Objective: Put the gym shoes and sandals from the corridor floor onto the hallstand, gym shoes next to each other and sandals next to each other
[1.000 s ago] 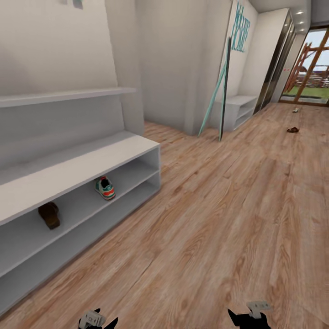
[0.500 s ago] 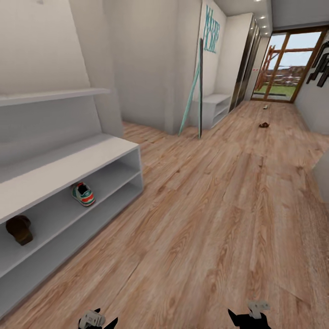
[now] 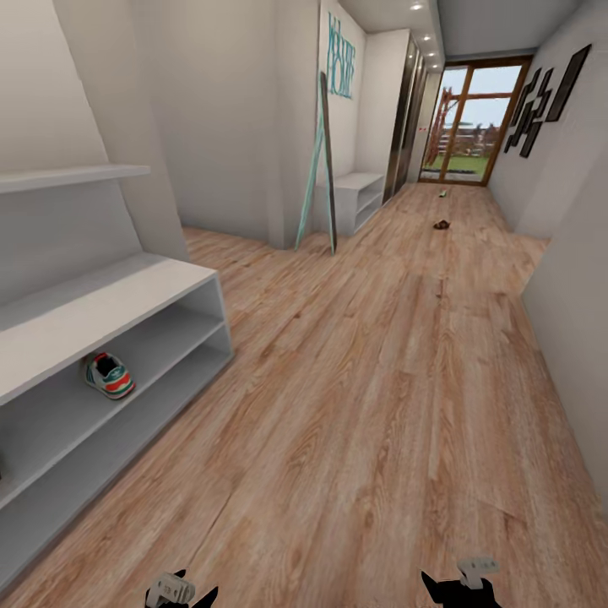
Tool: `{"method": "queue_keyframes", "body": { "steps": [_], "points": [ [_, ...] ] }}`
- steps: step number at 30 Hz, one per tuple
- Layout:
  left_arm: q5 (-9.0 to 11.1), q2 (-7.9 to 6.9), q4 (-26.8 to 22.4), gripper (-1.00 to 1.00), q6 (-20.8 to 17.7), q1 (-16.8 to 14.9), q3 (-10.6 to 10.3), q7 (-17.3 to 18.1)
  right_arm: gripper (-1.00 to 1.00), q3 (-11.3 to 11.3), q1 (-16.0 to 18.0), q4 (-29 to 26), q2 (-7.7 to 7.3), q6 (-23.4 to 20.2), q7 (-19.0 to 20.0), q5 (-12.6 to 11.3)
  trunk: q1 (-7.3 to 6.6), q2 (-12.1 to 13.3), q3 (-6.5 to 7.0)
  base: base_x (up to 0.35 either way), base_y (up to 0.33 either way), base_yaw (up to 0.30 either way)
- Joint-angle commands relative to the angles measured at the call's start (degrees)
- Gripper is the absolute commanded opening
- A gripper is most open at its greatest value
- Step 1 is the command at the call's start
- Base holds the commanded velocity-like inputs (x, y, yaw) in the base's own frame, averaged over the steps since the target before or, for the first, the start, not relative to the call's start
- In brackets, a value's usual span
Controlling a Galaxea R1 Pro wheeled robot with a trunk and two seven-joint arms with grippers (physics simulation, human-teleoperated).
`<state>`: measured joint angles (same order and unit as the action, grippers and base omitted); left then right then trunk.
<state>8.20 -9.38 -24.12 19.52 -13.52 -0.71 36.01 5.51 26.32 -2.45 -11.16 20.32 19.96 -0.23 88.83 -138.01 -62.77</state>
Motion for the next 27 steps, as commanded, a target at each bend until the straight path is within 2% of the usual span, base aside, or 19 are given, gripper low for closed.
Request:
{"method": "queue_keyframes", "body": {
  "steps": [1, 11, 27],
  "points": [
    [0.5, -0.03, 0.04, 1.0, -0.01, -0.01, -0.08, 0.31, 1.0, 0.47, 0.05, 0.08, 0.0, 0.08, 0.43, -0.03, -0.01, -0.02, -0.05, 0.0, 0.0, -0.281],
    [0.5, -0.03, 0.04, 1.0, -0.06, -0.01, -0.08, 0.28, 1.0, 0.47, 0.05, 0.08, 0.15, 0.08, 0.35, -0.03, -0.01, -0.02, -0.05, 0.049, 0.0, -0.281],
    [0.55, -0.11, 0.04, 1.0, -0.1, -0.01, 0.01, 0.24, 1.0, 0.47, 0.05, 0.08, 0.29, 0.08, 0.34, -0.03, -0.01, -0.02, -0.05, 0.306, 0.0, -0.281]
  ]
}}
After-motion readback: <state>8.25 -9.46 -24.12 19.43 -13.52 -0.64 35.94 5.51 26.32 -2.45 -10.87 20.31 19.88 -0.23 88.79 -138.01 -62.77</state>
